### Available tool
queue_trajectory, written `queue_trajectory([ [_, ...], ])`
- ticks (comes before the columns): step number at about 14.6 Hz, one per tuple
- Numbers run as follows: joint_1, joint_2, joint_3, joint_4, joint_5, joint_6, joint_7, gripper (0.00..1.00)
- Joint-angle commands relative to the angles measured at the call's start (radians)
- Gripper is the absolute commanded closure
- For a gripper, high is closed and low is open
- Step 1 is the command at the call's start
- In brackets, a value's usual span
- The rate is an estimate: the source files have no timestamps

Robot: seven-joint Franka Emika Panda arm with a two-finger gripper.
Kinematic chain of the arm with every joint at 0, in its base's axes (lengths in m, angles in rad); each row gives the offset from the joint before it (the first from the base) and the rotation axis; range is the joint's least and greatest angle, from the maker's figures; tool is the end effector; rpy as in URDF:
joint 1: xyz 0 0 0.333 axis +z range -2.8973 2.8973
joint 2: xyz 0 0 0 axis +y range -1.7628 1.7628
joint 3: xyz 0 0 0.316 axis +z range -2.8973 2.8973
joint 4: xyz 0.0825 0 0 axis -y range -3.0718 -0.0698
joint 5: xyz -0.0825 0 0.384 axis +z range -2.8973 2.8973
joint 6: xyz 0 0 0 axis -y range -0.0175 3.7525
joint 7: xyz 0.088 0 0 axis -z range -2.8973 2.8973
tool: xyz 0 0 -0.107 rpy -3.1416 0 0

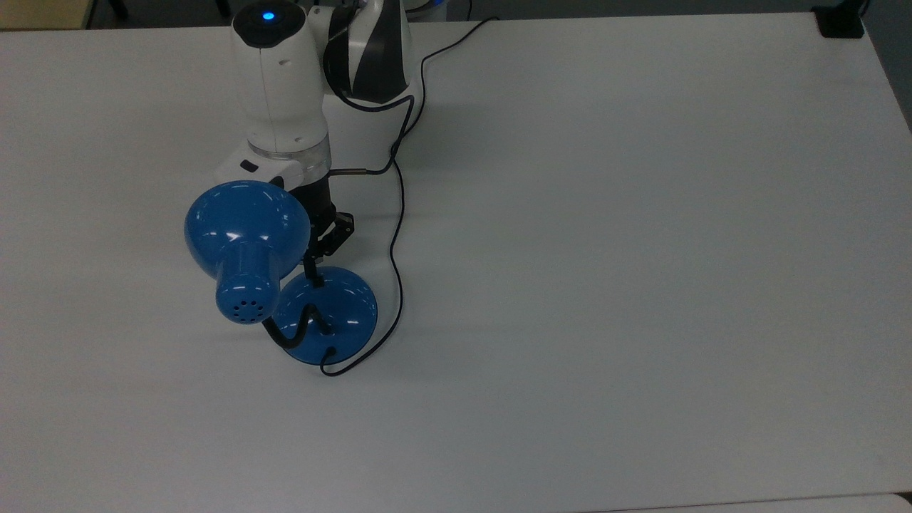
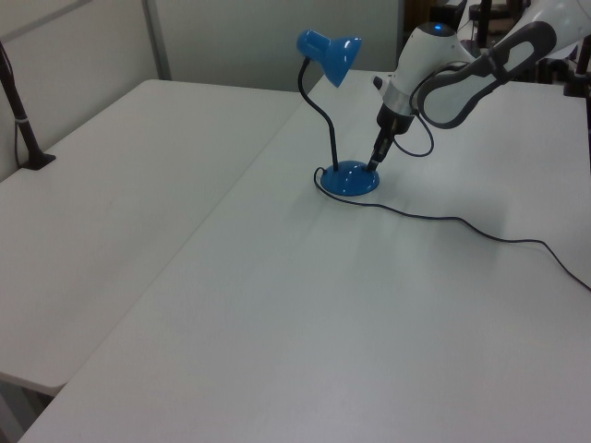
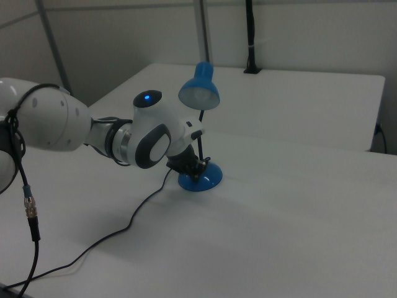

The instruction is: Turn off the lamp

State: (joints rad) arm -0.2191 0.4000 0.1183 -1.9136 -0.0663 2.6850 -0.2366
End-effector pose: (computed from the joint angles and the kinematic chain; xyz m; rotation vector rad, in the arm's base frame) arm 0.6548 -0.0700 0.3269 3.0188 0.2600 0.5674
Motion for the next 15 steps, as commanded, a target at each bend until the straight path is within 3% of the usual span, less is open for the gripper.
queue_trajectory([
  [1, -0.006, 0.019, 0.014, -0.008, 0.014, 0.015, -0.036, 1.0],
  [5, -0.008, -0.003, 0.012, -0.013, 0.013, -0.045, -0.032, 1.0],
  [10, 0.03, -0.215, 0.012, -0.005, 0.014, -0.515, -0.02, 1.0],
  [15, 0.118, -0.366, 0.007, 0.075, 0.005, -0.773, 0.098, 0.95],
])
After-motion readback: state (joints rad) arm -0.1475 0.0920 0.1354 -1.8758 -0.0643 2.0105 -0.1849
